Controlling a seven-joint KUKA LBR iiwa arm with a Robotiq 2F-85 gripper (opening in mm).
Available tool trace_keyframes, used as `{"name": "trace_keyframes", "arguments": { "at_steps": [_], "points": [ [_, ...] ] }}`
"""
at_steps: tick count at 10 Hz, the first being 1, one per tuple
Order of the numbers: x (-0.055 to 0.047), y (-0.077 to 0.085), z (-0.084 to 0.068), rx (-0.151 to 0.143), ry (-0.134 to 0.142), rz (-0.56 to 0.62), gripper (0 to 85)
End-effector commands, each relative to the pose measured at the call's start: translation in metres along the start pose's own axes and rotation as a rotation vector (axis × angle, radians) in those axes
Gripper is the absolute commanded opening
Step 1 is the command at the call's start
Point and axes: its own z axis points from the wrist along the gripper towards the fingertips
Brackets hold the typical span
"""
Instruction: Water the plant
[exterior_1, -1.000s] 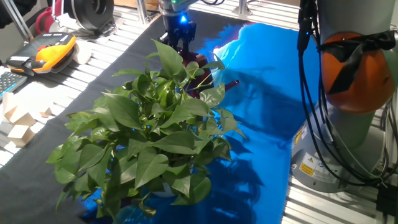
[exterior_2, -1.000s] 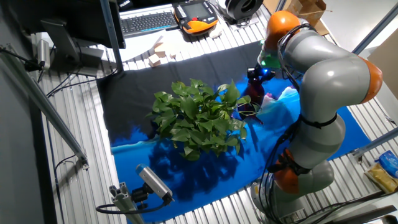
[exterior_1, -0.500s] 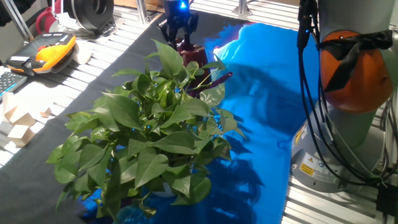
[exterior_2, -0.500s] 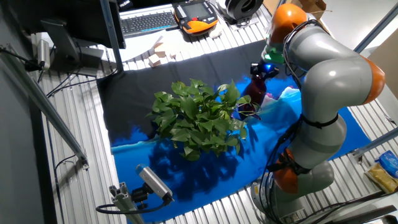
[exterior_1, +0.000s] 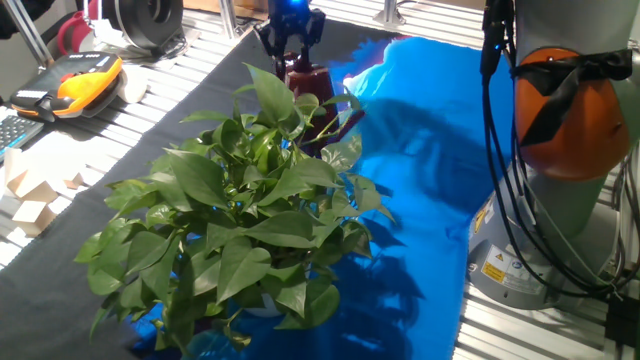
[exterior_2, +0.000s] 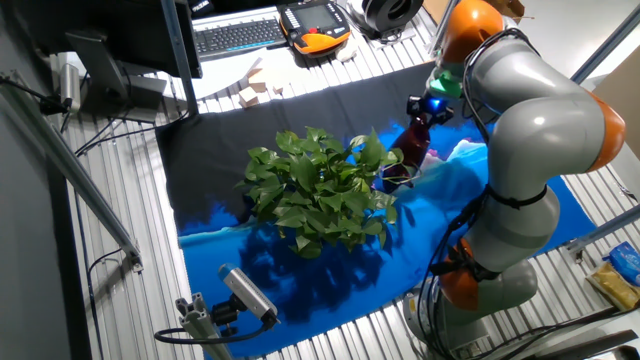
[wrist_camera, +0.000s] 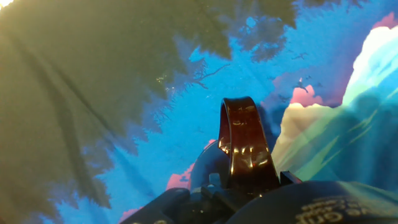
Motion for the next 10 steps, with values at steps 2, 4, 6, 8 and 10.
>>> {"name": "trace_keyframes", "arguments": {
  "at_steps": [2, 4, 6, 8, 10],
  "points": [
    [-0.001, -0.005, -0.003, -0.018, 0.024, -0.01, 0.0],
    [0.001, -0.007, -0.007, -0.013, 0.026, -0.01, 0.0],
    [0.003, -0.007, -0.01, -0.015, 0.029, -0.005, 0.0],
    [0.003, -0.005, -0.011, -0.017, 0.03, 0.0, 0.0],
    [0.003, 0.0, -0.012, 0.009, 0.008, -0.007, 0.0]
  ]
}}
